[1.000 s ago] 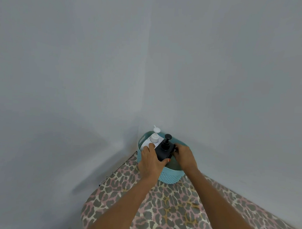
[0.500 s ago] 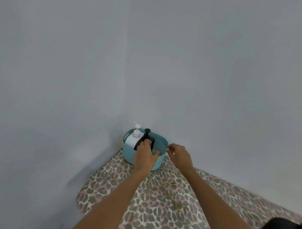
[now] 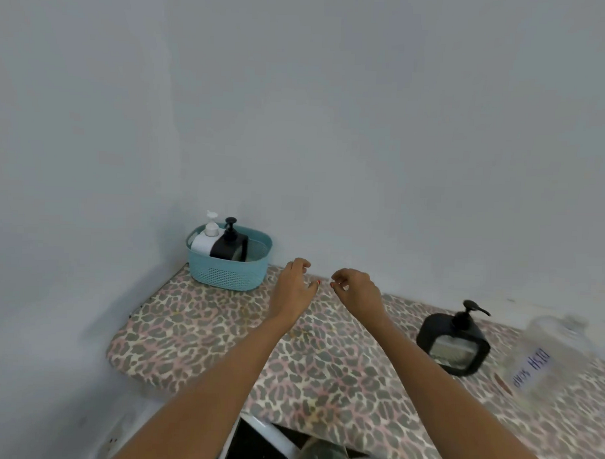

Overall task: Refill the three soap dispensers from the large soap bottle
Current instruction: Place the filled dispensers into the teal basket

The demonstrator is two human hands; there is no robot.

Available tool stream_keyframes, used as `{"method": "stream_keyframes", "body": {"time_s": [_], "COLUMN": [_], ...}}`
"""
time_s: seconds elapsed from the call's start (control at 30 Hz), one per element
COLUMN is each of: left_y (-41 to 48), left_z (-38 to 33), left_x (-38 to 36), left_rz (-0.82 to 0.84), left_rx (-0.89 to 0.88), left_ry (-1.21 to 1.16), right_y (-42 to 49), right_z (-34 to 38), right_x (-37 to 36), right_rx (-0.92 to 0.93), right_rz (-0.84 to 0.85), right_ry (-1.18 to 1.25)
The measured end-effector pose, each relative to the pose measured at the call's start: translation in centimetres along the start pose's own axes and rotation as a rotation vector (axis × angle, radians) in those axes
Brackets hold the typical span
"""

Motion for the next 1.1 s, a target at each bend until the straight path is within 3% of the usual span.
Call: {"method": "stream_keyframes", "body": {"time_s": [0.37, 0.83, 1.1], "left_y": [-3.3, -4.7, -3.9], "left_z": [-3.2, -6.9, -6.5], "left_x": [-8.6, -21.6, -25.8], "left_rz": [0.177, 0.448, 0.537], "left_rx": [-0.022, -0.049, -0.044], "left_ry": [-0.110, -0.129, -0.081], "right_y": [-7.2, -12.8, -11.2], "right_z": [-8.8, -23.1, -25.8], "right_x": [3.4, 7.5, 4.2], "right_rx": [-0.132, -0.469, -0.463], "right_rz": [-0.019, -0.179, -0.003], "right_ry": [-0.067, 0.087, 0.102]}}
Point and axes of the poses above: each hand's wrist, its own y-axis towards the middle knuckle, its own x-axis out of the back of the hand, z = x × y, the point moved 9 cm from there along y, towards the middle knuckle, and after that the axes turned 13 degrees about -y, right-handed, at the moved point
